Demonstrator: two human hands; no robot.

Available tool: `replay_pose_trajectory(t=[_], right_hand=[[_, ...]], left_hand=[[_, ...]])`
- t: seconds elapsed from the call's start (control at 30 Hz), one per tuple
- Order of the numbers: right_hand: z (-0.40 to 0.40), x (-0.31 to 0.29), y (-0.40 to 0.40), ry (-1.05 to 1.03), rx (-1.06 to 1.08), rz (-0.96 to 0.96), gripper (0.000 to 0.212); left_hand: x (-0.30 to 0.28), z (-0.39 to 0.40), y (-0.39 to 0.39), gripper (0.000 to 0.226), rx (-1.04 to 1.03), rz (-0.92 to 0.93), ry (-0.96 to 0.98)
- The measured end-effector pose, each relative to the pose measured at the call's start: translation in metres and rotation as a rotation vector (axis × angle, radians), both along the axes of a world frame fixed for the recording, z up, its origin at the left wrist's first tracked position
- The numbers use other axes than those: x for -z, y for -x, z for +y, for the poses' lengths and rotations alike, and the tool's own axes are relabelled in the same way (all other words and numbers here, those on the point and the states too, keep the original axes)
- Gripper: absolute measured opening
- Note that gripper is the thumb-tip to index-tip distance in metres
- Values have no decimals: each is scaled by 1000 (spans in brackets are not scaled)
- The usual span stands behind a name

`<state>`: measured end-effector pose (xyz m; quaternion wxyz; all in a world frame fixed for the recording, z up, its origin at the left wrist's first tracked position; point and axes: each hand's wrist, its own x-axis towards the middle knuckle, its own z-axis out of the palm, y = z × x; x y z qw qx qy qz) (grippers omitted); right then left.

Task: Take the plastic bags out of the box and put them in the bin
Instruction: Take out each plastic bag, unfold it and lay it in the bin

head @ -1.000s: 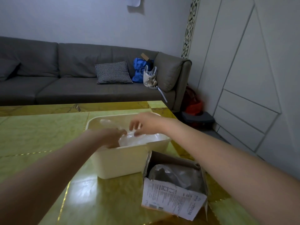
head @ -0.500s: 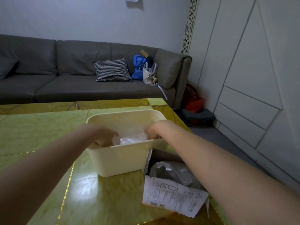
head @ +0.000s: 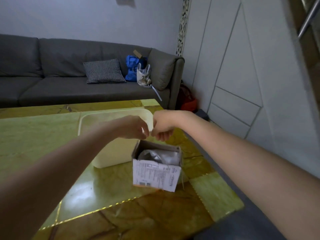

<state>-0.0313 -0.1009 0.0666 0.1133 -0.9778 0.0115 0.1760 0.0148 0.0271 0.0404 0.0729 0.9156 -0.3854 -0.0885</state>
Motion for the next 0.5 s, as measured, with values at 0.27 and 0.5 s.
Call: replay_pose_trajectory(t=[0.27,0.5], right_hand=[[-2,53,43,298,62,-37,25],[-2,50,44,46,142,-43,24]], left_hand=[[36,-21,37,31,9,-69,-262],[45,-17,45,29,-68,-271,-144]])
